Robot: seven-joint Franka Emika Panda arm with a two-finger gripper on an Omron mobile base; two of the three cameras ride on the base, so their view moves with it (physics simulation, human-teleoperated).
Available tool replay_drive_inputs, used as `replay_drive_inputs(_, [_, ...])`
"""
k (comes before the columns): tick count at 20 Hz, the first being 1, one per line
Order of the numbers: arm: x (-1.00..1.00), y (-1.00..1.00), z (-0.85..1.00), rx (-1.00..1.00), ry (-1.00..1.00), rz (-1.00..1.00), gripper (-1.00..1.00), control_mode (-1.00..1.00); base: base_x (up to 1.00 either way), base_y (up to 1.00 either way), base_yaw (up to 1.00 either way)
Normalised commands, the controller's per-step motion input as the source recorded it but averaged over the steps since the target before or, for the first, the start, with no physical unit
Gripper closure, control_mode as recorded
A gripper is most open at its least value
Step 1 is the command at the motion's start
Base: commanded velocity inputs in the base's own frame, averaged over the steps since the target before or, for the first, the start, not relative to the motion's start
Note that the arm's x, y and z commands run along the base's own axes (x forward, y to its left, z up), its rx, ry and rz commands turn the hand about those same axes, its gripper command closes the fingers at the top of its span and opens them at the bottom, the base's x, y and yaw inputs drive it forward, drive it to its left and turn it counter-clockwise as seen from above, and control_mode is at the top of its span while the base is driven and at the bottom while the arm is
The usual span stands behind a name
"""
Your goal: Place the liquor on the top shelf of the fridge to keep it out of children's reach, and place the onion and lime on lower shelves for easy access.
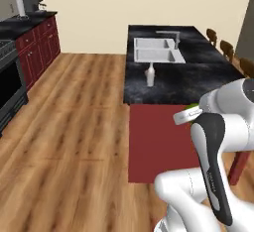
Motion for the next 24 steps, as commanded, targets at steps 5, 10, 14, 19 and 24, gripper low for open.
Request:
replay_drive_inputs(5, [0.0,0.0,0.0,0.0,0.0,0.0,1.0,1.0,0.2,0.58,0.64])
replay_drive_inputs(10, [0.0,0.0,0.0,0.0,0.0,0.0,1.0,1.0,0.2,0.5,0.67])
replay_drive_inputs(14, [0.0,0.0,0.0,0.0,0.0,0.0,1.0,1.0,0.13,0.44,0.68])
replay_drive_inputs(19, [0.0,0.0,0.0,0.0,0.0,0.0,1.0,1.0,0.1,0.4,0.64])
replay_drive_inputs(24, [0.0,0.0,0.0,0.0,0.0,0.0,1.0,1.0,0.16,0.37,0.61])
